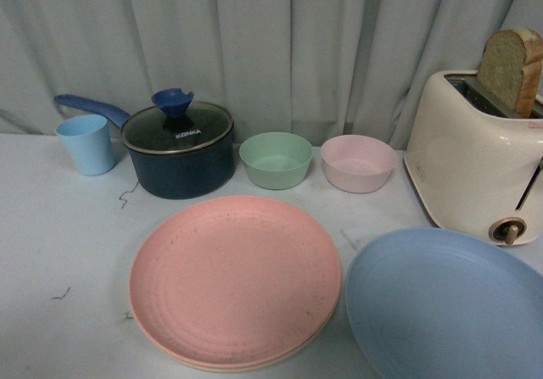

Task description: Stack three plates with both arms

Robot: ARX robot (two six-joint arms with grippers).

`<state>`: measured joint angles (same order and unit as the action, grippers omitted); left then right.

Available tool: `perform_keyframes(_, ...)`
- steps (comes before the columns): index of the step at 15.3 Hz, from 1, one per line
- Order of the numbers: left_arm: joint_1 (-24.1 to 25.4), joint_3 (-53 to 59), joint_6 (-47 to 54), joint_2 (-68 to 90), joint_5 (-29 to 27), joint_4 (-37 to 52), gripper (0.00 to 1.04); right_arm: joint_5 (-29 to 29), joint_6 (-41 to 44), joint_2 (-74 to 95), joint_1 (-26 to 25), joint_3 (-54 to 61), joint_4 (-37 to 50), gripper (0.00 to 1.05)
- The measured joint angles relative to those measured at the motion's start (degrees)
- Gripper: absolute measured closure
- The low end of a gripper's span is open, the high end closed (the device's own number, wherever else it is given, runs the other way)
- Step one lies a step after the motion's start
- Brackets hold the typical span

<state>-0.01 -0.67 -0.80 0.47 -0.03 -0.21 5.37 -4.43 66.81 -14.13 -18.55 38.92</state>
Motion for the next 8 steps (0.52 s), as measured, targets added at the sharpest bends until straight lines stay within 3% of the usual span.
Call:
perform_keyframes(3, 0.0, 0.0, 0.0, 0.0, 0.0, 0.0, 0.07, -4.7, -4.2, 22.4, 6.1, -7.2, -8.1, 0.06)
perform_keyframes(8, 0.0, 0.0, 0.0, 0.0, 0.0, 0.0, 0.07, -8.7, -6.8, 33.9, 13.2, -10.5, -12.6, 0.06)
